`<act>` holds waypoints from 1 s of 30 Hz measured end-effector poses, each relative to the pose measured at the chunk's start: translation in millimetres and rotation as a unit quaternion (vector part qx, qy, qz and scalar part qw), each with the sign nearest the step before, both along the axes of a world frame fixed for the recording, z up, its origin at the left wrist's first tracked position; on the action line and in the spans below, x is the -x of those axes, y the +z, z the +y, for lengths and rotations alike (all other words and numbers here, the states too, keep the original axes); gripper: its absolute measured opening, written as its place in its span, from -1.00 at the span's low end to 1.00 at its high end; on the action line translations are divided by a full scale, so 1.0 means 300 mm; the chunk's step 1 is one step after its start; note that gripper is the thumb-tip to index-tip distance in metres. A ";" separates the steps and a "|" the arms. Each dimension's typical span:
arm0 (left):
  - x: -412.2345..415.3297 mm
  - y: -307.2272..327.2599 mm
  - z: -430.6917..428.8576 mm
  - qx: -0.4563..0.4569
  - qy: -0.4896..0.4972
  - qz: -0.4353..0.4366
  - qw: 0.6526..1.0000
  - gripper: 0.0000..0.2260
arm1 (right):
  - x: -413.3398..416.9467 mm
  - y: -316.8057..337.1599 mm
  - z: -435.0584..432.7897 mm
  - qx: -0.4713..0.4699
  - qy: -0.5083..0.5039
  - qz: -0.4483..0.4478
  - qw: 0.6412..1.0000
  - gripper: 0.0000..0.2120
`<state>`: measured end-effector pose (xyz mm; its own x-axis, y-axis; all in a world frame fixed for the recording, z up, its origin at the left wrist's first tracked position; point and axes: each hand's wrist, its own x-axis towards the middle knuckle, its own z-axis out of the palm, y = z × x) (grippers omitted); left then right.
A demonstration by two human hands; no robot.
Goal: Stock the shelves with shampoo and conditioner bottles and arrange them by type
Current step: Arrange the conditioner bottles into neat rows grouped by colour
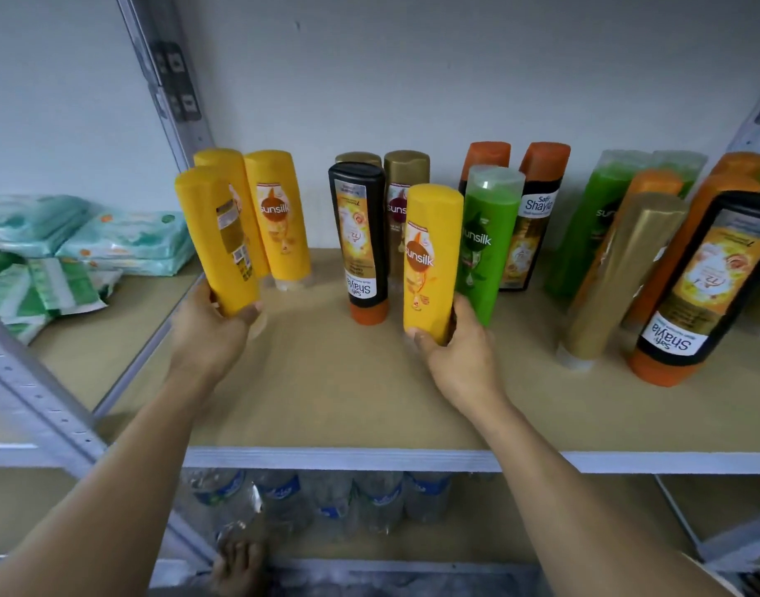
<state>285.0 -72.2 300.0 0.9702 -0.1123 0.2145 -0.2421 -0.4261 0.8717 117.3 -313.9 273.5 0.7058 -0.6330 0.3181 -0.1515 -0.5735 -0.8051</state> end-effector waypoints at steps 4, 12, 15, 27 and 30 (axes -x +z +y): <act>-0.063 -0.003 0.040 -0.002 0.022 0.011 1.000 -0.56 | 0.000 0.003 0.006 0.009 -0.007 -0.010 1.000 -0.52; -0.111 -0.025 0.022 -0.001 0.017 0.012 1.000 -0.51 | -0.004 0.004 0.015 0.024 -0.003 -0.005 1.000 -0.51; -0.093 -0.037 0.012 0.005 0.022 0.000 1.000 -0.51 | 0.001 0.013 0.016 0.016 -0.004 -0.002 1.000 -0.51; -0.055 -0.100 0.172 -0.322 -0.059 -0.007 0.945 -0.33 | 0.004 0.005 0.109 -0.001 0.010 -0.019 1.000 -0.63; -0.036 -0.114 0.220 -0.382 -0.072 -0.025 0.921 -0.30 | -0.014 0.010 0.176 0.001 0.016 -0.013 1.000 -0.64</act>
